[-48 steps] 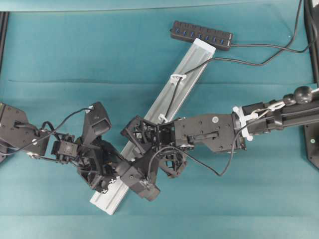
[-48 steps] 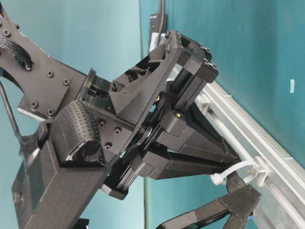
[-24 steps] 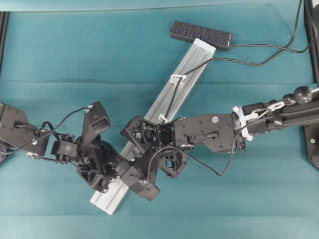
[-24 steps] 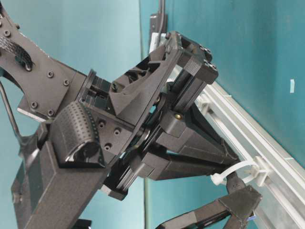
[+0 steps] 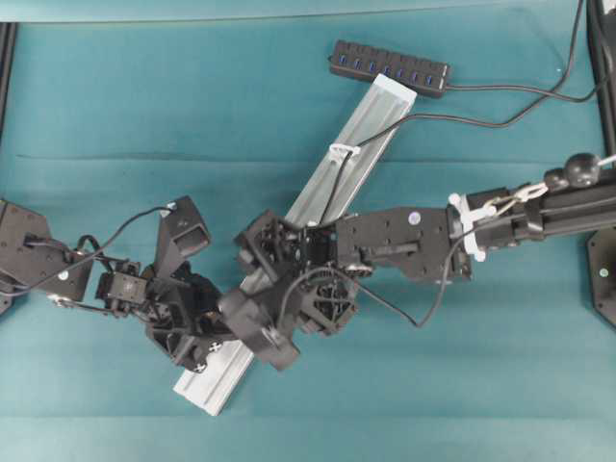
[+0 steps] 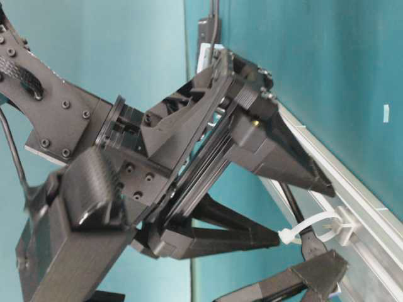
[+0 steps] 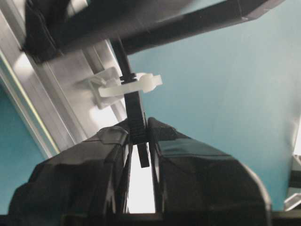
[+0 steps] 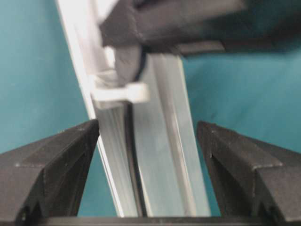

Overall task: Pass the USB cable through three rings with both arms.
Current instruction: 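Open the right gripper and pull the plug through with the left gripper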

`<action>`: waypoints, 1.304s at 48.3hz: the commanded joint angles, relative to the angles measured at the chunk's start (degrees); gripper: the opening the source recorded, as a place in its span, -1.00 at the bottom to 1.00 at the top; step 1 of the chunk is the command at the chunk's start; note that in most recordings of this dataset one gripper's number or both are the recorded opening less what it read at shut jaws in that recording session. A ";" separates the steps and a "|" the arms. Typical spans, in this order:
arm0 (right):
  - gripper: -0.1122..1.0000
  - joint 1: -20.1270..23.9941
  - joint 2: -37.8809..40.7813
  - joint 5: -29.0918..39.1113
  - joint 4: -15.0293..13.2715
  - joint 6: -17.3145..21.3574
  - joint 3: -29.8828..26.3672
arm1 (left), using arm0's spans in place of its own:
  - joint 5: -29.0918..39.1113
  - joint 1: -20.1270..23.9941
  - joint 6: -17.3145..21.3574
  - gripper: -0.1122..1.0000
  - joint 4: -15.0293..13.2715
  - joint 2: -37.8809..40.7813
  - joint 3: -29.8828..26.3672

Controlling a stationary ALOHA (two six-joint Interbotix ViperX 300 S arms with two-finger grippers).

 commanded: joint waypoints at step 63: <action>0.78 -8.26 -17.93 -10.20 0.00 26.89 11.07 | 11.34 -2.72 -3.25 -0.63 0.35 -23.29 5.89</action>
